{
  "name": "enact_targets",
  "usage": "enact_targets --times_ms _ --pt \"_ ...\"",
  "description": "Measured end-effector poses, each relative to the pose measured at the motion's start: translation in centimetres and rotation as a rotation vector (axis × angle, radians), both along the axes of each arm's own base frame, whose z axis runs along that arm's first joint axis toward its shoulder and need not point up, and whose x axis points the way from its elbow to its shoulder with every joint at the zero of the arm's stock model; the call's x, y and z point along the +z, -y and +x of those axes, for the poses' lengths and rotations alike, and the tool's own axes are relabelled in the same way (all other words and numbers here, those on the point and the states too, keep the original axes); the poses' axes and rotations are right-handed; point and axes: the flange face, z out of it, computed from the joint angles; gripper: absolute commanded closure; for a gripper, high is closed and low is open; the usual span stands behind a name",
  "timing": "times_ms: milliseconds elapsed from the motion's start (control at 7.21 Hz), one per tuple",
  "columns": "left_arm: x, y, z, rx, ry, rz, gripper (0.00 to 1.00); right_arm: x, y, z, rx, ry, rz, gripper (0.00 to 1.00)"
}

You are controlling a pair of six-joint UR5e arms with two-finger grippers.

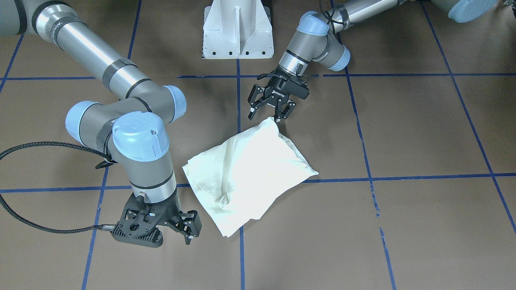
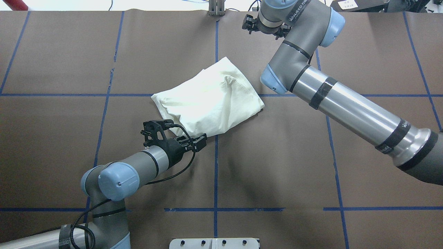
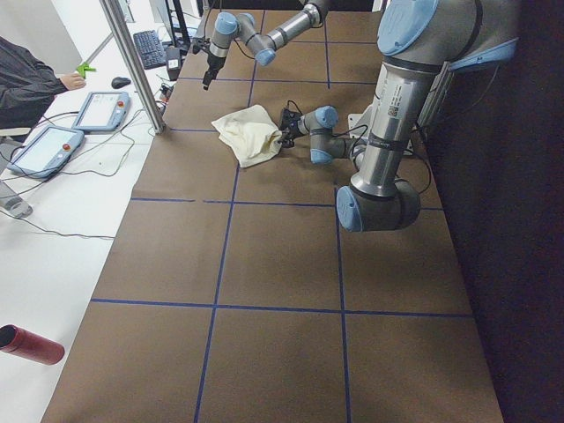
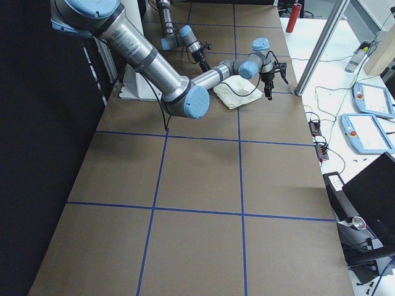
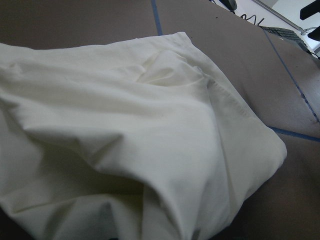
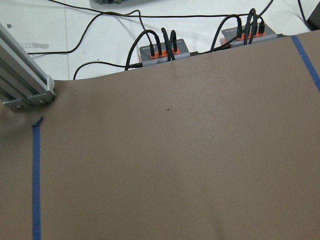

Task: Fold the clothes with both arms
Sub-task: 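Grasp the bundle's corner nearest the robot with the left gripper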

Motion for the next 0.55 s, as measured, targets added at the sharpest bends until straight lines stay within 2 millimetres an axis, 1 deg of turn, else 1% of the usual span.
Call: enact_targets --times_ms 277,555 --pt "-0.31 -0.16 -0.43 0.002 -0.009 0.003 1.00 -0.16 -0.07 -0.01 0.000 0.002 0.002 0.00" --pt "0.29 -0.12 -1.05 0.006 0.005 0.020 1.00 -0.17 -0.10 -0.01 0.000 0.003 0.002 0.00"
